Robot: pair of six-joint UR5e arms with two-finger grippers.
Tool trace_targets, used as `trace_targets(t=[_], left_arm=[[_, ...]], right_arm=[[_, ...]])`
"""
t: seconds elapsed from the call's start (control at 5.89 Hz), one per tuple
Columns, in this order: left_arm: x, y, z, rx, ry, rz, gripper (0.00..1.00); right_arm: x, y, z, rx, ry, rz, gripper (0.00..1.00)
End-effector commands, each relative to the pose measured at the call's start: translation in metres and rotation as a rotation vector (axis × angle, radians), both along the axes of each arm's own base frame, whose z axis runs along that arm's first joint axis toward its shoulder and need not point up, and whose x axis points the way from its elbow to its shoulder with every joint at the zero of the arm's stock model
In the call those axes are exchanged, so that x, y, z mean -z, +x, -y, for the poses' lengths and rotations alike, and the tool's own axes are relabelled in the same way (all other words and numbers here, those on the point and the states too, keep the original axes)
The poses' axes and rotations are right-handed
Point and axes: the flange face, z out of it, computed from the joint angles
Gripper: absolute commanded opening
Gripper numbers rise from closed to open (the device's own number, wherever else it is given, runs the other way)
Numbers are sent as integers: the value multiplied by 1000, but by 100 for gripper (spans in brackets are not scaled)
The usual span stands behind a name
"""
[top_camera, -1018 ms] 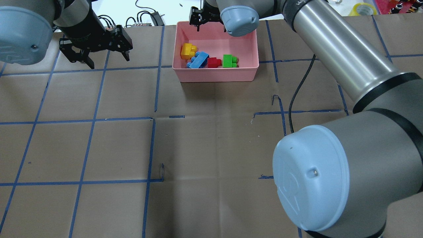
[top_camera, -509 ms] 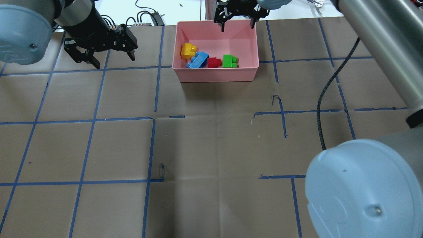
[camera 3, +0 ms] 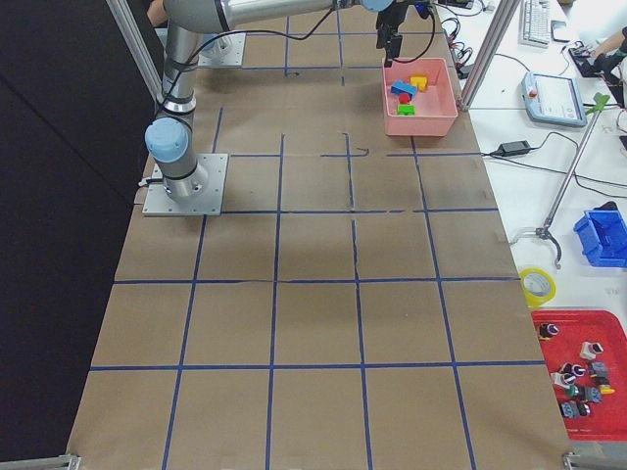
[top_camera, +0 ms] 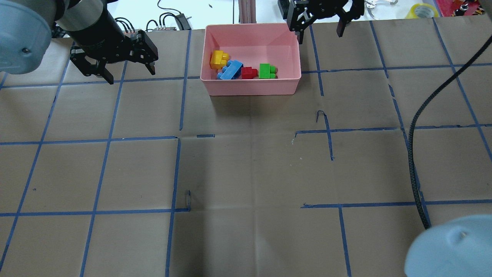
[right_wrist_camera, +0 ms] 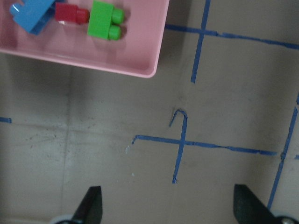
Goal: Put all blocks into box
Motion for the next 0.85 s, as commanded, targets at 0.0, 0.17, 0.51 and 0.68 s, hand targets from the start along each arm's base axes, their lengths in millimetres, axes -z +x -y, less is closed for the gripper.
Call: trace_targets(t=[0.0,0.17,0.51,0.68], left_arm=[[-2,1,-1,0,0,6,99],[-3,0,-2,2,0,7,98],[-1,-11,-5,98,3,50,98],[-1,-14,-4,136,4,55,98]], right_arm=[[8,-11,-88,7,61,-8,99],[2,-20,-121,15,-5,0,100],[16,-24,-145,23,-1,0,100],[8,-37,-154,45,-17,-5,100]])
